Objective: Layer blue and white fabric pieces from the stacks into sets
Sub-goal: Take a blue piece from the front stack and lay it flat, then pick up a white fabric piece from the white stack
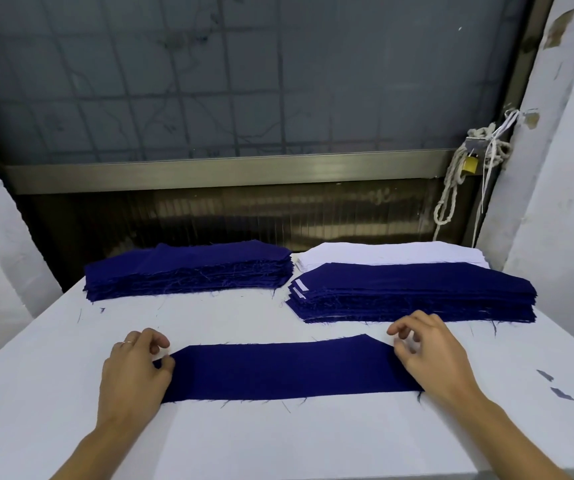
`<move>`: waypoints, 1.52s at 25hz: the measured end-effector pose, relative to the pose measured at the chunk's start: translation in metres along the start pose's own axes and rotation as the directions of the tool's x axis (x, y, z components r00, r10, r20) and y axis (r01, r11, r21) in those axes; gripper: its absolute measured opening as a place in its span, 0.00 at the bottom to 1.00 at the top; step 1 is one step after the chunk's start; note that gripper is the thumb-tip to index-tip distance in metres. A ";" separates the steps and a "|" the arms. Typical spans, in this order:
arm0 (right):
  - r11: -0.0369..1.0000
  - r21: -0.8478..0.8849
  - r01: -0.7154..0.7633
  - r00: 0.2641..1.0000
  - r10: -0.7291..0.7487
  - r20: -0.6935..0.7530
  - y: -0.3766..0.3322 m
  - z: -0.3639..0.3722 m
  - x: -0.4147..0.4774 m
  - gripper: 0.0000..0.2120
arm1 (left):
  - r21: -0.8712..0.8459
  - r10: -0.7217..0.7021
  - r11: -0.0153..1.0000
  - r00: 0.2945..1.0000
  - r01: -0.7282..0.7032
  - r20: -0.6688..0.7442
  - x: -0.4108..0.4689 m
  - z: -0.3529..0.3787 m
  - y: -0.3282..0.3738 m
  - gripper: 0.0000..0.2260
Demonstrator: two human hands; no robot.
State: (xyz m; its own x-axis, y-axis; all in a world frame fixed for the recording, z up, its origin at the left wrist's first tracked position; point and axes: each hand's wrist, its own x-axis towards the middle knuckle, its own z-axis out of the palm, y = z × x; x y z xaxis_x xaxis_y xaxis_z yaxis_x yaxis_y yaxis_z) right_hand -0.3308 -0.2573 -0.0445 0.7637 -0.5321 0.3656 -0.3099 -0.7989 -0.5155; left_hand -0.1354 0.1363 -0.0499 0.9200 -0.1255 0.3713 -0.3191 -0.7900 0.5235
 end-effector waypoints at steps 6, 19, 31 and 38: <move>0.995 0.061 0.074 0.995 -0.069 -0.072 -0.002 -0.019 0.057 0.07 | -0.150 0.142 0.978 0.989 -0.146 -0.040 0.040 0.005 0.056 0.09; 0.994 -0.100 -0.044 0.998 0.048 0.043 0.003 0.019 0.223 0.06 | -0.315 0.219 0.942 0.927 -0.119 0.305 0.165 0.149 0.249 0.08; 0.984 -0.171 -0.054 0.982 0.084 0.172 0.034 0.084 0.273 0.12 | -0.012 0.173 0.982 0.860 -0.191 0.480 0.201 0.229 0.286 0.07; 0.965 -0.223 0.140 0.990 -0.135 0.037 0.041 0.093 0.264 0.24 | -0.103 0.428 0.901 0.825 -0.421 0.369 0.193 0.220 0.281 0.11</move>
State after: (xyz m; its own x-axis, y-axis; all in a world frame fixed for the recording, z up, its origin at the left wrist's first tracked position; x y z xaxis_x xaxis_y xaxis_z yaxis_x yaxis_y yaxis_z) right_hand -0.0890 -0.4046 -0.0406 0.8192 -0.4084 0.4027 -0.3181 -0.9078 -0.2734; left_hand 0.0023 -0.2418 0.0006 0.7062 -0.6634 0.2473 -0.6988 -0.5967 0.3945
